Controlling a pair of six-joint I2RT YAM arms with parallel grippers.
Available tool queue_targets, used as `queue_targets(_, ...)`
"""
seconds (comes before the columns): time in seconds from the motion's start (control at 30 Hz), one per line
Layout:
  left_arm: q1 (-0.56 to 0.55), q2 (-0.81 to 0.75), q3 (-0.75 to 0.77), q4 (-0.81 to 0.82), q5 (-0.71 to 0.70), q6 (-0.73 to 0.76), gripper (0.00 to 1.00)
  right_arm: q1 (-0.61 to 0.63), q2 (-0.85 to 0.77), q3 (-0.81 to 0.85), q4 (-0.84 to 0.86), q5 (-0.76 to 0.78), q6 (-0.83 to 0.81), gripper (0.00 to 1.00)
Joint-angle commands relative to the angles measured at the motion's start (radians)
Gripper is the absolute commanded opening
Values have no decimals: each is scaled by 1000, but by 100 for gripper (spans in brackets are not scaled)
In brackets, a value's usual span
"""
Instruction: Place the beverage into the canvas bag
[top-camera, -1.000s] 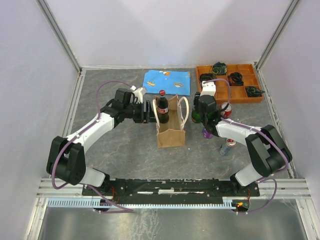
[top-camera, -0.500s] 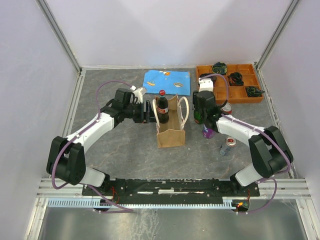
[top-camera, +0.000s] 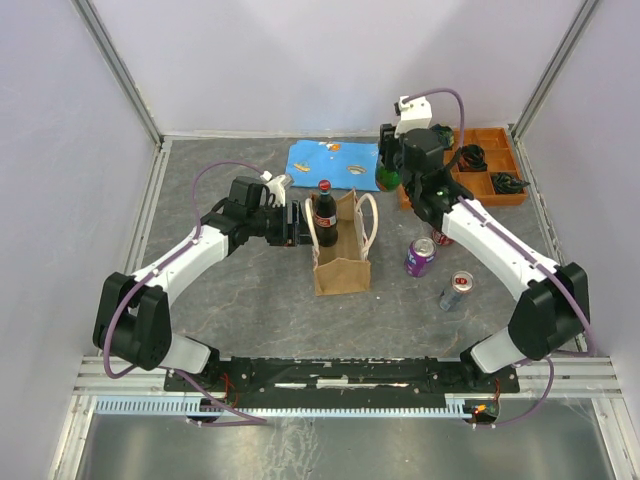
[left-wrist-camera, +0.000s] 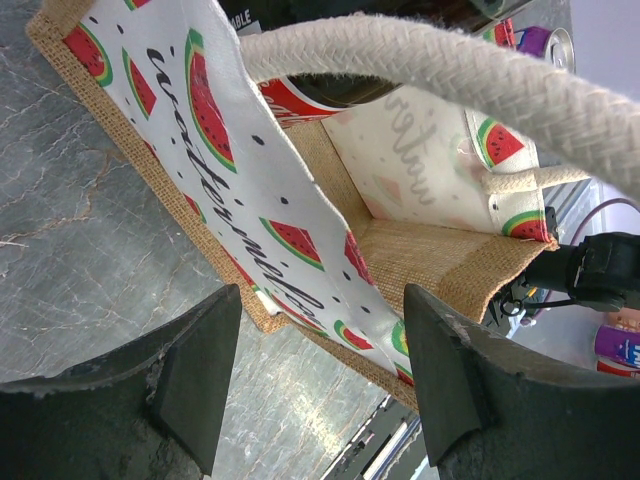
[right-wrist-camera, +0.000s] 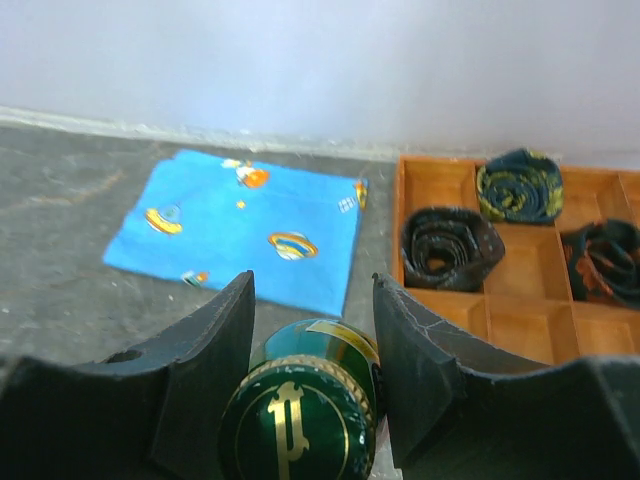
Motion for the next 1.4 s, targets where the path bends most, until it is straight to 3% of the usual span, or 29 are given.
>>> queue_targets(0.0,1,-16,17,31,17,42,72,11,-92,138,106,-62,-12,0)
queue_targets(0.37,0,-20,7,34,20,38,72,139,-160,170,193,-122,-1,0)
queue_targets(0.9,0,-9,12,30,26,40,72,261,-157,140,169,-131,48,0)
queue_targets(1.37,0,-8,13,8,31,51,72,279,-153,-60,191,-77,101,0)
